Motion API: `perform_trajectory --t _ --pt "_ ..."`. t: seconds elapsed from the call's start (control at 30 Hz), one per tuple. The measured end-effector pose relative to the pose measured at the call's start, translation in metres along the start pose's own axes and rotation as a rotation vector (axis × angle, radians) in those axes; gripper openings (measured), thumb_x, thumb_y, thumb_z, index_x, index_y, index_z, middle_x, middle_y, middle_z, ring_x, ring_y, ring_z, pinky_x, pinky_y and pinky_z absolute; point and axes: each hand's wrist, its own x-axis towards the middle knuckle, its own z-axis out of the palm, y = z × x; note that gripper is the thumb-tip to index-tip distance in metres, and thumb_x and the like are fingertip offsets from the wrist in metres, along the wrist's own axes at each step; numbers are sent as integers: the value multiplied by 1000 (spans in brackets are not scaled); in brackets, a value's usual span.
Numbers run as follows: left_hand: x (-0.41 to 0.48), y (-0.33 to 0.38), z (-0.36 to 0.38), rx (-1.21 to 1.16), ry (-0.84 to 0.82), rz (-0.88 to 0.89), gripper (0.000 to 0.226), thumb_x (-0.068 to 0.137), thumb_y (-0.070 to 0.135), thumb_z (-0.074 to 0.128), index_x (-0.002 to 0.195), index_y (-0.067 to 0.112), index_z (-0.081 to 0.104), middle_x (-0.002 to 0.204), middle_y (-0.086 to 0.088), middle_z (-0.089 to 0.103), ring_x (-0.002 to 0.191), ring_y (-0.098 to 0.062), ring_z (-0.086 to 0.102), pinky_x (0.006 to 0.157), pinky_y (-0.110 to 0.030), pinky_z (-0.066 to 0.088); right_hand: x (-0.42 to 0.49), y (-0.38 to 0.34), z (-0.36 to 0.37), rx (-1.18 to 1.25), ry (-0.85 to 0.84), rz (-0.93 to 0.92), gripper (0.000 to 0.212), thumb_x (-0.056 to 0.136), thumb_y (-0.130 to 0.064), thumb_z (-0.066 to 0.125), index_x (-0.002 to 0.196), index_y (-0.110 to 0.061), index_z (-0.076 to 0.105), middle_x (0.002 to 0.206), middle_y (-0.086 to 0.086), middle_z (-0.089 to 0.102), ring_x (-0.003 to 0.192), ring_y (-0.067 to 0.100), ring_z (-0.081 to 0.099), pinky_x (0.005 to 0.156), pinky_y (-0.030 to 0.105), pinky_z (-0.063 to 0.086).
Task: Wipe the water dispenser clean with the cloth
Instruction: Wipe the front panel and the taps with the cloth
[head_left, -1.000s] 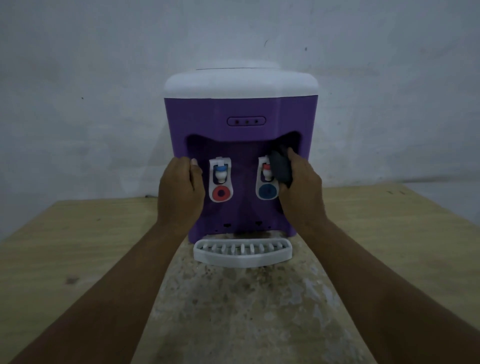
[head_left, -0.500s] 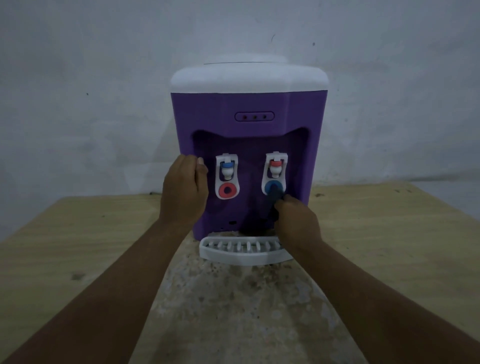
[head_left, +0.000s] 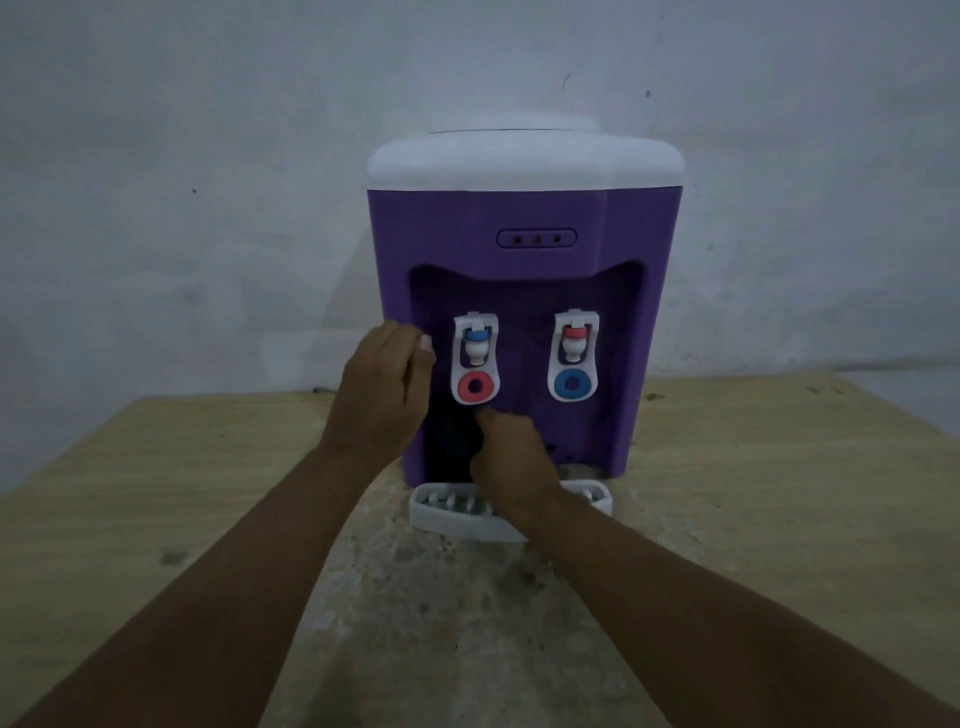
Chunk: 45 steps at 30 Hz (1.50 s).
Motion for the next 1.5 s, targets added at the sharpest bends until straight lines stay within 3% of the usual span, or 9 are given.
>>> perform_trajectory --t 0.17,0.33,0.53,0.73,1.0,1.23,1.4,1.5 --pt "3 -4 -5 -27 -42 22 30 100 16 38 80 3 55 75 -8 53 69 -19 46 62 -26 33 8 -14 14 83 -89 -120 16 80 1 52 85 -13 58 88 12 66 82 30 62 70 38 53" --pt "1 -5 -1 -18 -35 12 30 100 18 37 81 3 55 76 -8 53 71 -20 47 64 -27 36 6 -1 11 -92 -229 -239 31 85 -2 56 113 -6 68 116 13 60 102 28 57 87 37 49" --pt "-4 -4 4 72 -36 38 21 99 11 42 85 5 55 80 -6 51 76 -15 40 70 -20 29 4 -4 17 -206 -340 -212 21 91 -12 54 107 -5 66 118 13 57 102 26 55 90 35 47" --pt "-3 -3 0 56 -76 31 25 101 17 38 88 6 57 82 -3 51 77 -16 42 70 -20 30 -5 20 -13 -209 -18 -23 28 86 -1 51 106 -9 69 108 9 60 96 26 61 86 35 51" --pt "-3 -1 0 42 -70 7 34 100 23 33 86 4 57 82 -7 54 78 -21 46 69 -24 34 -5 1 -37 124 413 -37 37 78 13 50 108 -3 65 101 10 65 88 22 62 76 31 54" --pt "-3 -3 0 32 -69 -5 33 102 23 34 85 5 57 81 -6 54 77 -20 47 69 -24 34 17 -12 -60 112 508 -88 33 75 16 46 96 0 65 90 10 64 78 20 57 63 28 47" --pt "0 -2 1 -3 -52 -29 33 103 23 34 82 8 54 78 -3 52 74 -19 47 67 -26 34 34 -24 -77 261 697 -178 30 69 16 48 88 -3 62 83 5 58 72 13 49 59 22 41" --pt "0 -1 0 -6 -36 -28 31 102 20 35 80 8 53 75 -2 50 71 -19 46 65 -25 31 30 -16 -71 223 611 -240 38 67 19 48 96 -1 62 92 2 55 78 5 43 62 12 35"
